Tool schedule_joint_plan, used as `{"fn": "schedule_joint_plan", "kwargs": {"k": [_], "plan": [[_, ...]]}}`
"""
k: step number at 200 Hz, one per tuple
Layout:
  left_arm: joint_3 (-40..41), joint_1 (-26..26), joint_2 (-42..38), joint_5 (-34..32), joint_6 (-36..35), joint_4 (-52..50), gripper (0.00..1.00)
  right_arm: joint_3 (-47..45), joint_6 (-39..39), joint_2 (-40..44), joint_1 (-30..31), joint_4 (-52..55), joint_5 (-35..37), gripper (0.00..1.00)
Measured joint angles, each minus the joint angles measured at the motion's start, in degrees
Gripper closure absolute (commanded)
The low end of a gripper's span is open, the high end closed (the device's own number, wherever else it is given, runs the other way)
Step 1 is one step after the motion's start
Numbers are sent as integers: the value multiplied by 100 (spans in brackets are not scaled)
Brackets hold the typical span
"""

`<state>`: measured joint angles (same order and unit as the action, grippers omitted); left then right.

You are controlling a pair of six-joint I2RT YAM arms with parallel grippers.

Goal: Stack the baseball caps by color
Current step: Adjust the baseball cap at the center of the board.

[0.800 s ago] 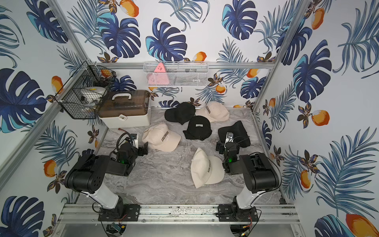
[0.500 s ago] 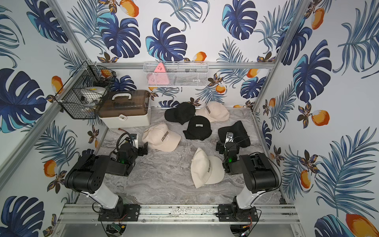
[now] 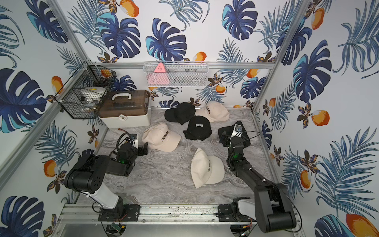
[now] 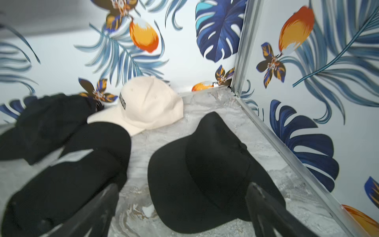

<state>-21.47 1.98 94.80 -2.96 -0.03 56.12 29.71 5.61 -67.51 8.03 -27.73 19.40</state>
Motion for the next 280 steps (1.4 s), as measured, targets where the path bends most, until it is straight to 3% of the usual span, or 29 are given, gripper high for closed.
{"fn": "schedule_joint_plan", "kwargs": {"k": [45,99,123,151,190,248,280], "plan": [[0,-2,0,-20,0,0,1,752,1038,1403,0,2876,-868,0],[-52,46,-369,-245,2,-315,1,1165,1646,1703,140,5160,-2927,0],[-271,232,-1093,-671,57,-957,1,1281,1803,1445,702,5657,-3633,0],[-343,833,-2035,-1475,374,-1720,1,1580,1928,966,1716,5851,-3875,0],[-1060,1864,-3073,-2033,1484,-3438,1,2308,1770,-68,2752,5855,-3834,0],[-1504,2194,-4301,-483,4385,-5622,1,3958,940,-1958,2977,5672,-4050,0],[-1880,2194,-4631,-299,5434,-6913,1,5272,610,-3316,2975,5401,-4210,0]]}}
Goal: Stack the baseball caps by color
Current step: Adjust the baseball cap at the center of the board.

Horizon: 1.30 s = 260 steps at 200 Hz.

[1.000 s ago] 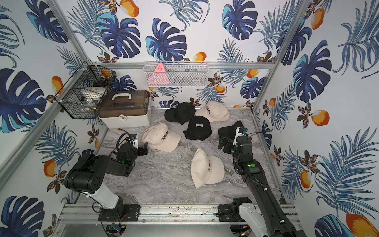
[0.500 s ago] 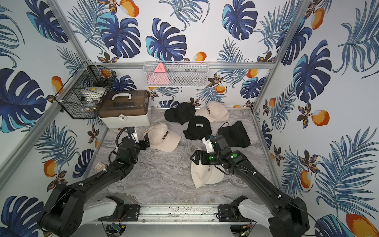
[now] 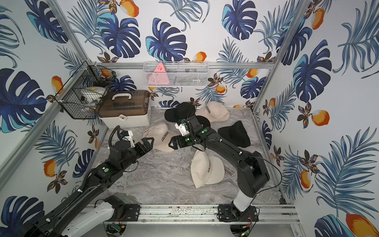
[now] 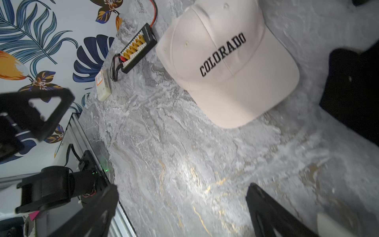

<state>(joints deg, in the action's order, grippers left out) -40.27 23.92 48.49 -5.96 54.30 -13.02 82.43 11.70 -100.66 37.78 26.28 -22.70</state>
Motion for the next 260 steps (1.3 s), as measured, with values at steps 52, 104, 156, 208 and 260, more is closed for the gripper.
{"fn": "schedule_joint_plan", "kwargs": {"k": [52,104,156,208,260], "plan": [[-656,-26,669,-258,424,-1727,1,2039,-345,-2013,-59,-136,-33,0],[-70,-391,765,-68,422,-1593,1,3156,-310,-3294,-389,-223,-304,0],[164,-1169,1174,601,398,-1169,1,2553,-164,-3440,-365,-505,-968,0],[356,-1591,1427,883,199,-938,1,1290,105,-2715,-247,-1029,-1167,1],[507,-1764,1561,938,136,-693,1,-940,1080,-1349,463,-2166,-713,0]]}}
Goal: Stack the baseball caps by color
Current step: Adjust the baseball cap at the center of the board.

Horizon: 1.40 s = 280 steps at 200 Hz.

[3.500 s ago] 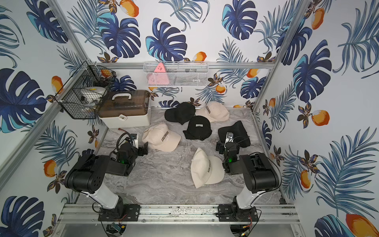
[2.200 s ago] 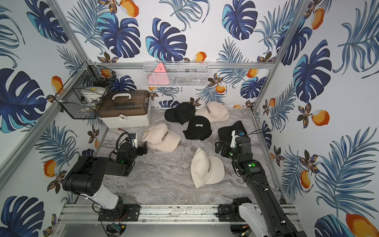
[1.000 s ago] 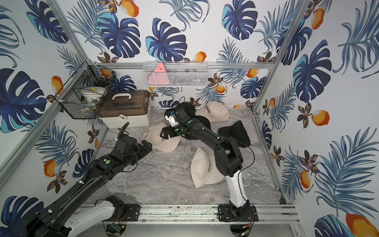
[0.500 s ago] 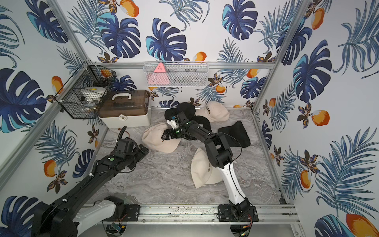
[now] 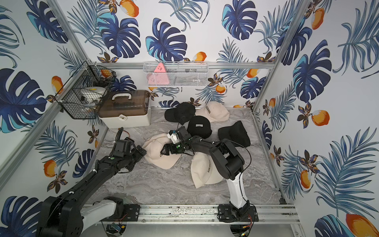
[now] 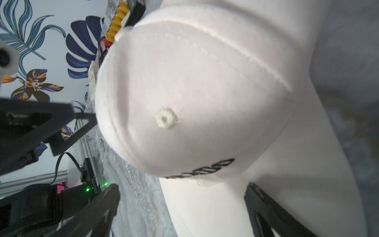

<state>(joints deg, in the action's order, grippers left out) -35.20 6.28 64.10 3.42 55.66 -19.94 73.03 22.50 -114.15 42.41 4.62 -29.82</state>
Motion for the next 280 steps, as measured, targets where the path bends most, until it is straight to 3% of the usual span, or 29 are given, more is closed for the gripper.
{"fn": "schedule_joint_plan", "kwargs": {"k": [22,49,91,128,188,227,261,280], "plan": [[105,-4,74,13,72,157,1,-437,321,713,258,24,341,0],[262,-7,144,247,160,420,1,-363,424,1130,87,24,992,0],[494,-7,-229,306,407,496,1,356,374,345,-481,238,1104,0],[769,-7,-118,704,704,691,1,575,234,-133,-424,442,719,0],[745,-9,481,1023,734,1237,9,-1027,903,407,-37,-520,273,0],[782,-9,872,1095,601,1873,13,-2033,1582,1084,374,-1075,481,0],[922,-9,1130,1209,608,2570,12,-2767,2087,1663,588,-1375,852,0],[1038,-9,1180,1266,605,3001,6,-3108,2334,1899,634,-1613,1069,0]]}}
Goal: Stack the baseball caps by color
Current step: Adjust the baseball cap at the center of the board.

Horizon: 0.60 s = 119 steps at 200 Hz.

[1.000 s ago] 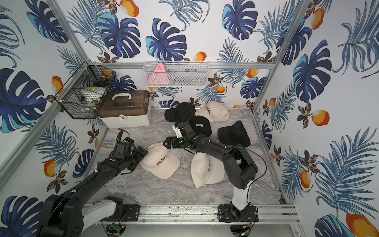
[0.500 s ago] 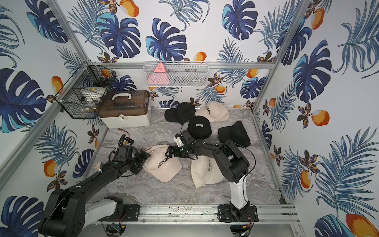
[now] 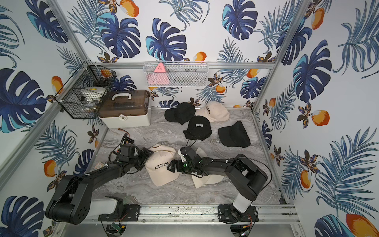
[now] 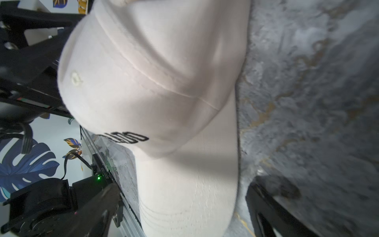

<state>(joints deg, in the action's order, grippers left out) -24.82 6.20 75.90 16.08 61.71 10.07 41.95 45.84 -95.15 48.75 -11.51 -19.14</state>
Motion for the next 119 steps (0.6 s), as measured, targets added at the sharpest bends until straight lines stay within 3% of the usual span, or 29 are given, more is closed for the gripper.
{"fn": "schedule_joint_plan", "kwargs": {"k": [80,119], "plan": [[273,11,1287,431,129,3001,1,-232,474,140,656,-321,457,0],[396,17,1110,295,173,3005,1,-267,577,282,793,-83,855,0]]}}
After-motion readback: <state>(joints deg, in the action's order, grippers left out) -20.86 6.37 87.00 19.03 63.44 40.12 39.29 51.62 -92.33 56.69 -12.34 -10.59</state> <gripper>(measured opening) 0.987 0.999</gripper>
